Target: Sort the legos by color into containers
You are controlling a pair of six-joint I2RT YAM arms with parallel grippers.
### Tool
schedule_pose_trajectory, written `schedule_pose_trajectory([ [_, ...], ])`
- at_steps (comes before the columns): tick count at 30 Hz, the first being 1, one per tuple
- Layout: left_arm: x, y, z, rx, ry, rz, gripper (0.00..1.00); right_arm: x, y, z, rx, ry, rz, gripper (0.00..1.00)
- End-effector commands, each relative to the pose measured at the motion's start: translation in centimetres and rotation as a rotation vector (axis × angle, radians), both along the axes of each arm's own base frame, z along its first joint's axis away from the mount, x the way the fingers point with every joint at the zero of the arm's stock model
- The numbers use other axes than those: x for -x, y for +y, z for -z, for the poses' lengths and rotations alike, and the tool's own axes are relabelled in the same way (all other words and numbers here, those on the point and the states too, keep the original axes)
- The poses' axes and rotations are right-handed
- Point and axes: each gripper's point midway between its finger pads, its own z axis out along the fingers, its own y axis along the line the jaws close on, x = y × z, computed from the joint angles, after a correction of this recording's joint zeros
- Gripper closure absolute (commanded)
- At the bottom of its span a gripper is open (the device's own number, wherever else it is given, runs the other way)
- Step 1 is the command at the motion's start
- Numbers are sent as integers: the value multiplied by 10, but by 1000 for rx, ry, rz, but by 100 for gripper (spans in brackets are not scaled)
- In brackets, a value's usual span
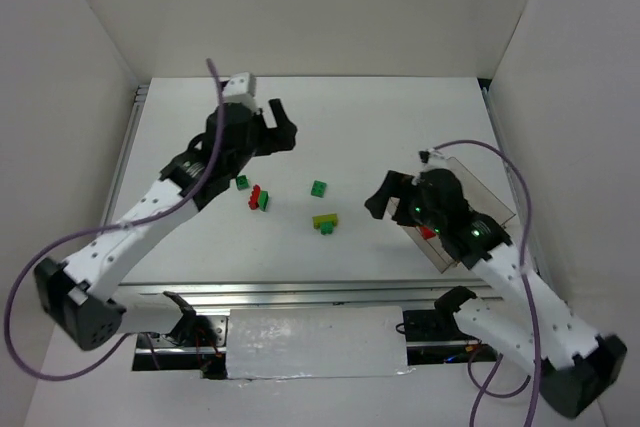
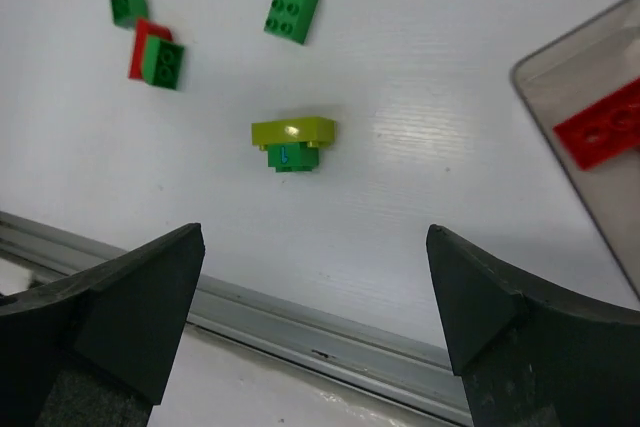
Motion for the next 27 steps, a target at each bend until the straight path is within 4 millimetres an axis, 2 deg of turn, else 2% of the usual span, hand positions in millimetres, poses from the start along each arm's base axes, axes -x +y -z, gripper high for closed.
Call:
schedule_pose_trajectory([
  [1, 45, 67, 45, -124, 146, -187, 0, -39, 40, 7, 117, -8, 10, 0],
  [2, 56, 79, 50, -139, 157, -202, 1, -51, 50, -1, 120, -13, 27, 0],
  [3, 72, 90, 35, -112, 119, -204, 1, -58, 59, 7, 143, 10, 38, 0],
  [4, 84, 102, 36, -135, 129, -214, 1, -69, 67, 31, 204, 61, 62, 0],
  [5, 93, 113, 38, -162, 130, -227, 0, -81, 78, 25, 179, 59, 100, 0],
  [6, 106, 123, 28, -148, 103, -230, 1, -88, 84, 31, 193, 70, 123, 0],
  [7, 118, 133, 34, -178, 129, -233, 1, -96, 88, 53, 262, 95, 171, 0],
  [8, 126, 135, 36, -190, 136, -208, 0, -107, 99, 45, 239, 79, 215, 0],
  [9, 136, 137, 31, -183, 122, -178, 0, -111, 102, 53, 271, 90, 236, 0],
  [10, 144, 139, 40, -204, 141, -149, 0, -116, 111, 78, 327, 127, 242, 0],
  [11, 148, 138, 44, -232, 135, -103, 1, -128, 126, 67, 298, 115, 255, 0],
  [12, 154, 134, 44, -221, 117, -58, 1, -131, 129, 77, 330, 136, 260, 0],
  [13, 155, 133, 56, -234, 121, -38, 0, -144, 141, 86, 343, 144, 267, 0],
  [14, 156, 133, 60, -225, 126, -42, 0, -147, 146, 91, 352, 151, 271, 0],
  [17, 159, 126, 58, -209, 100, 7, 1, -158, 155, 116, 406, 195, 275, 0],
  [19, 158, 126, 59, -206, 98, 2, 0, -157, 155, 134, 445, 227, 274, 2],
  [23, 160, 124, 59, -199, 93, 23, 1, -150, 148, 154, 443, 256, 283, 6],
  [26, 162, 122, 56, -188, 80, 38, 1, -148, 147, 166, 431, 281, 264, 19],
  [27, 162, 122, 56, -187, 77, 38, 0, -147, 148, 172, 428, 299, 250, 30],
])
